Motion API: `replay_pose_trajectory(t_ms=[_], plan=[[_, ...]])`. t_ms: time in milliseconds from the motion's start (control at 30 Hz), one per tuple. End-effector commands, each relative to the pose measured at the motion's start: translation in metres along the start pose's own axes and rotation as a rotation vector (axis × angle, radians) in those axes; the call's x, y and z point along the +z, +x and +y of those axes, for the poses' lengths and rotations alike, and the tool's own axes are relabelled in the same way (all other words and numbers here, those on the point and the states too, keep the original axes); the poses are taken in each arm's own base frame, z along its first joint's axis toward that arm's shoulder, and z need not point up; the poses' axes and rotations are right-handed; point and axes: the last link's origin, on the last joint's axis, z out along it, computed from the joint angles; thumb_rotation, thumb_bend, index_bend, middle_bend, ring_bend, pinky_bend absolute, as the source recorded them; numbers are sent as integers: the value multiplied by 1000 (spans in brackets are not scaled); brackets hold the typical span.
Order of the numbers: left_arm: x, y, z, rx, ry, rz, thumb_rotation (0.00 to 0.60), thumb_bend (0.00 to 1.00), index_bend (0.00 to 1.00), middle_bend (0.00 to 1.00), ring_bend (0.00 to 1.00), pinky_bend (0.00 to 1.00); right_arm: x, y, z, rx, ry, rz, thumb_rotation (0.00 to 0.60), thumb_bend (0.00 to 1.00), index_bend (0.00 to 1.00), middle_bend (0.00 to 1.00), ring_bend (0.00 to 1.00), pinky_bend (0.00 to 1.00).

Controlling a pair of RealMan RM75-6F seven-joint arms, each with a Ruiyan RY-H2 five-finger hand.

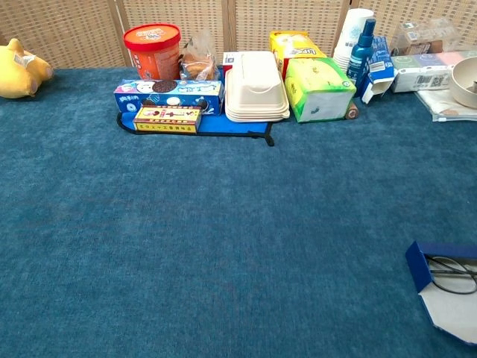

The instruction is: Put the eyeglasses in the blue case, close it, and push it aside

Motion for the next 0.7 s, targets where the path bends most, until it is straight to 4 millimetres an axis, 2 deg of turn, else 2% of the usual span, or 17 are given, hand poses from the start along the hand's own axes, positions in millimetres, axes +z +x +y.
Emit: replay_pose_trajectory(t_ms=[33,233,700], plan=[[0,0,0,1,-1,-1,596,344,316,277,296,239,2,2,-1,0,6,2,600,399,641,365,251,180],[0,-1,0,-1,-1,-2,597,345,316,277,296,239,7,7,-3,5,17,13,600,404,646,371,251,180],[0,-3,-2,-1,8,-5,597,344,316,277,296,239,39,31,0,-15,47,38,600,410,645,371,252,180]])
